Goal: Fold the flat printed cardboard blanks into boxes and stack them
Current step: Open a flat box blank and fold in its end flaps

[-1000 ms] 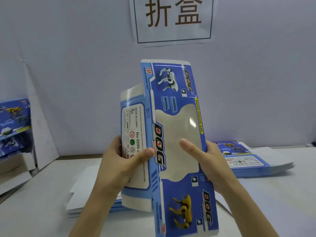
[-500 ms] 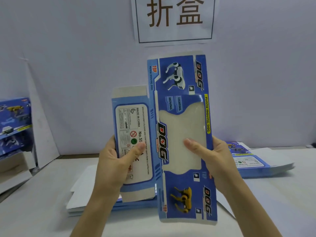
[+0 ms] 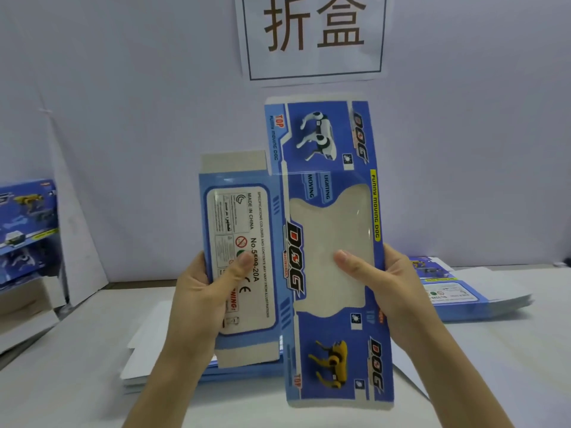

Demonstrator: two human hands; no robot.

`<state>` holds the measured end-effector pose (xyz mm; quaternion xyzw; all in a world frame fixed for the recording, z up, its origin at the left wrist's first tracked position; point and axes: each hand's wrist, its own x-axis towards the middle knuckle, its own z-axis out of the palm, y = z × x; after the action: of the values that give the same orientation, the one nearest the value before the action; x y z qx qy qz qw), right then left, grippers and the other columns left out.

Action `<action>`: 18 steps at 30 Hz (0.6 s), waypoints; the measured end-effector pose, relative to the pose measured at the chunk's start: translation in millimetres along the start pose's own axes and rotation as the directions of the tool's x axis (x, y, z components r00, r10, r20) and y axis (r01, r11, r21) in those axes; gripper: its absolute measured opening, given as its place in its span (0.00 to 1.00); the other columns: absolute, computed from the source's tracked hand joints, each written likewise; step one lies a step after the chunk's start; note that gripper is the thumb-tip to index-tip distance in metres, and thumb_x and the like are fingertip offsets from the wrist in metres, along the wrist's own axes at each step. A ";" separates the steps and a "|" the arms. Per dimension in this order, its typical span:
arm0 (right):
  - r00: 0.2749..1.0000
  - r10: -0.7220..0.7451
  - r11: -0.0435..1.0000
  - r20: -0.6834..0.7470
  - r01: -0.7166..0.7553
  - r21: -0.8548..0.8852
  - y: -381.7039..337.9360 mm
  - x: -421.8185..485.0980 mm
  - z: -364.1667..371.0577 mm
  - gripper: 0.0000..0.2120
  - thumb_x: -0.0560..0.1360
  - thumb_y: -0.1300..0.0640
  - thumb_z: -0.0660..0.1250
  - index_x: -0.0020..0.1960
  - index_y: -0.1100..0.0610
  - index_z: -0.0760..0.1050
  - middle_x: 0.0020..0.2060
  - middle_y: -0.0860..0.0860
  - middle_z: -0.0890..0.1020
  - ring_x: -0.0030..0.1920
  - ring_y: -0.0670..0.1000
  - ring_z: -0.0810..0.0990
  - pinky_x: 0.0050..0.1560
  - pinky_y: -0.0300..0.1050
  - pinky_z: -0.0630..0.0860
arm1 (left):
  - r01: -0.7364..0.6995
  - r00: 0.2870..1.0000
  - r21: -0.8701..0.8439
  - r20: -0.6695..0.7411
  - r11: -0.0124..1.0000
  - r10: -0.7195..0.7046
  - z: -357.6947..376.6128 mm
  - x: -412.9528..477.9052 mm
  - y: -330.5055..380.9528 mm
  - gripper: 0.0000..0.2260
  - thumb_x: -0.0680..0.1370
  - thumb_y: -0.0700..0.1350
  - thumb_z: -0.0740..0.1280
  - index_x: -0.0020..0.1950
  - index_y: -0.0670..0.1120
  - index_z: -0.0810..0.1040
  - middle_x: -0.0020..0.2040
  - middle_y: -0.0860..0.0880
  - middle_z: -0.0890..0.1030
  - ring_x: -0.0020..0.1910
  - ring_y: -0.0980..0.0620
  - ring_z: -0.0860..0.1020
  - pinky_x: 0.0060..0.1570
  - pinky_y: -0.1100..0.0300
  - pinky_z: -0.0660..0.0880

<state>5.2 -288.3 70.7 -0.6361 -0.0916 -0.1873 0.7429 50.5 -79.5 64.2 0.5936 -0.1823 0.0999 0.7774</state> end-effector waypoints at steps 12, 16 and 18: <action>1.000 0.026 0.999 0.000 -0.026 -0.019 -0.3 2.1 -3.9 0.18 0.60 0.47 0.74 0.48 0.50 0.79 0.41 0.52 0.86 0.38 0.55 0.86 0.29 0.40 0.79 | 0.024 1.000 0.005 0.008 1.000 -0.024 2.7 0.3 -3.6 0.11 0.59 0.57 0.72 0.41 0.63 0.81 0.45 0.50 0.86 0.41 0.48 0.85 0.31 0.57 0.80; 1.000 0.019 1.000 -0.021 -0.018 0.015 -0.2 1.4 -3.6 0.13 0.61 0.49 0.73 0.45 0.48 0.81 0.41 0.53 0.86 0.37 0.54 0.86 0.28 0.40 0.79 | -0.001 1.000 0.034 -0.009 0.999 0.001 3.6 0.1 -3.9 0.14 0.62 0.56 0.71 0.46 0.59 0.81 0.46 0.50 0.86 0.42 0.48 0.85 0.32 0.56 0.81; 0.999 -0.001 1.000 -0.040 0.002 0.015 0.2 1.1 -2.0 0.10 0.62 0.49 0.73 0.42 0.46 0.81 0.41 0.52 0.86 0.37 0.54 0.86 0.27 0.39 0.78 | -0.025 0.999 0.086 -0.019 0.996 0.027 5.4 0.1 -3.9 0.17 0.63 0.56 0.70 0.50 0.57 0.77 0.46 0.52 0.85 0.42 0.52 0.84 0.31 0.60 0.80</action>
<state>6.1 -290.4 70.6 -0.6265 -0.0784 -0.1998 0.7493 51.1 -85.8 62.0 0.6230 -0.1775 0.1238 0.7517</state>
